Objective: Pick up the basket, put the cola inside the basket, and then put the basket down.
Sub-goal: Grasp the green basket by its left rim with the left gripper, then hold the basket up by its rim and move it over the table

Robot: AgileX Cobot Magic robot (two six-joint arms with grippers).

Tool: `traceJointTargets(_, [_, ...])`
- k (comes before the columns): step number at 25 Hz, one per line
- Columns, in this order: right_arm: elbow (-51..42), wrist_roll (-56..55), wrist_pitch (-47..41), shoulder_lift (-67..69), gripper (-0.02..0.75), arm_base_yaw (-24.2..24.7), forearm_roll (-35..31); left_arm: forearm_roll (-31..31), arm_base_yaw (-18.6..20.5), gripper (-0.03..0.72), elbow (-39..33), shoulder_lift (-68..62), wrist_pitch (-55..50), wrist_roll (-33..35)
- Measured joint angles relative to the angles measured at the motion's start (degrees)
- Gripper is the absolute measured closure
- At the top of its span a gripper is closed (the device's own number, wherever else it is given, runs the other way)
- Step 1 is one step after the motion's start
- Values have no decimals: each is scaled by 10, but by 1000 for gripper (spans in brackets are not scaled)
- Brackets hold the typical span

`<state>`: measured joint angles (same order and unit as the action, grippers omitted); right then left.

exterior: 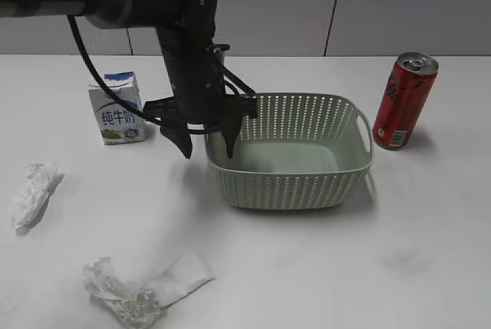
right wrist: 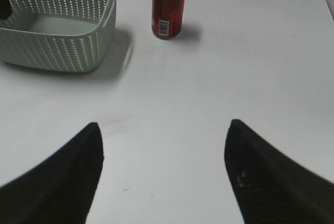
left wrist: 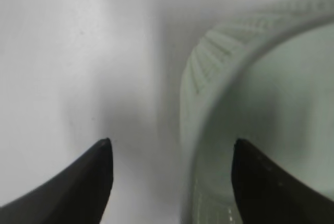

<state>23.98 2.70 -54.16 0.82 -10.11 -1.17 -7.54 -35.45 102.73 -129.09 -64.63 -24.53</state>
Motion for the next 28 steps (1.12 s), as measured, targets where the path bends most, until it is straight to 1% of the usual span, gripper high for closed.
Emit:
traceJointTargets(3, [0,0,0,0,188,0,0,0,0,223,1,-4,11,-7])
traceJointTargets(4, [0,0,0,0,188,0,0,0,0,260,1,-4,12,-8])
traceJointTargets(7, [0,0,0,0,188,0,0,-1,0,403,1,-4,11,-9])
traceJointTargets(9, [0,0,0,0,188,0,0,-4,0,526,1,-3,11,-10])
traceJointTargets(11, [0,0,0,0,188,0,0,-10,0,634,1,-3,11,-13])
traceJointTargets(12, [0,0,0,0,188,0,0,-13,0,665,1,-3,11,-13])
traceJointTargets(14, [0,0,0,0,188,0,0,-15,0,687,1,-3,11,-15])
traceJointTargets(22, [0,0,0,0,188,0,0,-30,1,690,1,-2,-28,-15])
traceJointTargets(28, [0,0,0,0,188,0,0,-29,1,690,1,42,-50,-15])
